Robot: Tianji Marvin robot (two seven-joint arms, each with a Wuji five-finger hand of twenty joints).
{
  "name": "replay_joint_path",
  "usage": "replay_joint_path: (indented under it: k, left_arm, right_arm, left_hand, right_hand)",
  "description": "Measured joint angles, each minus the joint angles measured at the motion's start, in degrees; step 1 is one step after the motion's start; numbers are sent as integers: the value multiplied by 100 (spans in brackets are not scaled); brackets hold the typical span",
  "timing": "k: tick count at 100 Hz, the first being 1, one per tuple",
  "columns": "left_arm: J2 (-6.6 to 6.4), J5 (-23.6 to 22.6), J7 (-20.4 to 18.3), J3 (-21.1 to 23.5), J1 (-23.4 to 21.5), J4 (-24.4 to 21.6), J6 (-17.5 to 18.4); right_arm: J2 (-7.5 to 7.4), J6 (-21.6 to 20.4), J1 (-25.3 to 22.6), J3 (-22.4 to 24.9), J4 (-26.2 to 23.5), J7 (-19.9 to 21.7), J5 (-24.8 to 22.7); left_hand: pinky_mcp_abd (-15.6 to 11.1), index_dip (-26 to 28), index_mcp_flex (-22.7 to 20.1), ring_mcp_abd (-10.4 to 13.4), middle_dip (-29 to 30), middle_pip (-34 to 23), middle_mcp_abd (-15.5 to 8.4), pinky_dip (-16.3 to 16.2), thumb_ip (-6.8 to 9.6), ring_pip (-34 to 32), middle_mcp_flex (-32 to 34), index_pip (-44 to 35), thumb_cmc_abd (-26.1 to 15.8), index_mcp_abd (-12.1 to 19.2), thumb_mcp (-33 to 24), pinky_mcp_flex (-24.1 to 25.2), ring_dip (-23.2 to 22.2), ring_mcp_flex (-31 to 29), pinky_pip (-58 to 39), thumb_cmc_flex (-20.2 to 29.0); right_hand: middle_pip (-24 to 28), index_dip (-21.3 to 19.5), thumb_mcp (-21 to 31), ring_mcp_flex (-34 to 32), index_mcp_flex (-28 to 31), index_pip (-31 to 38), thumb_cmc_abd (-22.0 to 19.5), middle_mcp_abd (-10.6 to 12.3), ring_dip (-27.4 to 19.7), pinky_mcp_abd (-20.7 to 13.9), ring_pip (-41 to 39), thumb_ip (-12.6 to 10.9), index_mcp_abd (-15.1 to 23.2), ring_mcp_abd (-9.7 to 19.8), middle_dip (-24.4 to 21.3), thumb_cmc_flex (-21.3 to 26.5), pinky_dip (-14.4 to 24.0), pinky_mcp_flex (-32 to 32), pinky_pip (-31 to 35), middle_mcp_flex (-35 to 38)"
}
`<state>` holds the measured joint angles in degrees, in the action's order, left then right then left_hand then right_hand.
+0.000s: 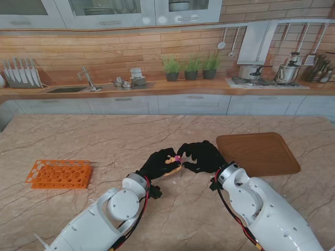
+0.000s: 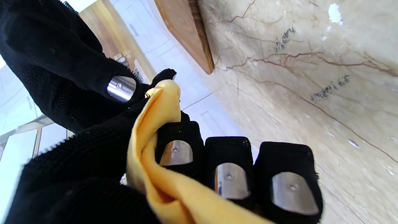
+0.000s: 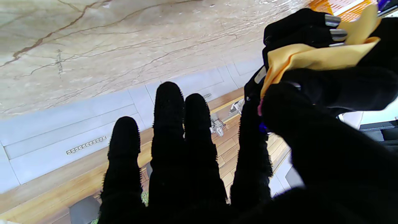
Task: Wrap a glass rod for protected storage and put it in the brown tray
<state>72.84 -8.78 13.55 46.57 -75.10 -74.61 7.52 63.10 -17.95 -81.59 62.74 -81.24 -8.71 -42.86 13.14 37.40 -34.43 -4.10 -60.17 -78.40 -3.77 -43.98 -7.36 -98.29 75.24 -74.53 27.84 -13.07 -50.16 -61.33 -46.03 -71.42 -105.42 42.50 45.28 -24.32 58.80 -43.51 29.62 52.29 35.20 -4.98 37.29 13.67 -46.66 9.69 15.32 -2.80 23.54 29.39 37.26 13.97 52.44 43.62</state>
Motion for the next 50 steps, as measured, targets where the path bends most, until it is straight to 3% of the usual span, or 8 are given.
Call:
replay_joint_path:
  k: [4,7,35,50]
  left_arm:
    - [0,0,0,1,1,0,0]
    - [-1,0,0,2,2,0,0]
    - [-11,14,-19,7,3,-3,0]
    - [-15,18,-35,6,3,-6,0]
  right_arm:
    - [0,8,-11,14,-6,-15,-49]
    - [0,13,-21,27,-13,-26,-92]
    - [15,142,-81,99,-21,-304,-126]
    - [81,142,-106,141,-20,-348,397]
  left_hand:
    - [0,0,0,0,0,-2,0,-2,0,0,0,1,-4,0,-4,0,0,0,0,0]
    - [0,0,0,0,0,-7,-1,-2,0,0,0,1,-16,0,-13,0,0,0,0,0]
    - [0,0,0,0,0,-62,-2,-10,0,0,0,8,-22,1,-71,0,0,0,0,0]
    - [0,0,0,0,0,-66,-2,-12,0,0,0,9,-22,1,-74,0,0,0,0,0]
  right_hand:
    - [17,-207,5,4,-26,-126,43,0,0,0,0,-241,-40,0,0,49,0,2,-2,-74]
    - [1,-299,8,6,-91,-139,86,0,0,0,0,-291,-108,0,0,-36,0,4,-2,-150]
    - [4,-578,-70,169,-513,-243,139,-1,0,-5,0,-278,-324,8,0,-77,1,5,-4,-721]
    - [129,-654,-68,169,-487,-125,136,-1,0,-14,0,-279,-283,19,0,-79,1,62,-4,-720]
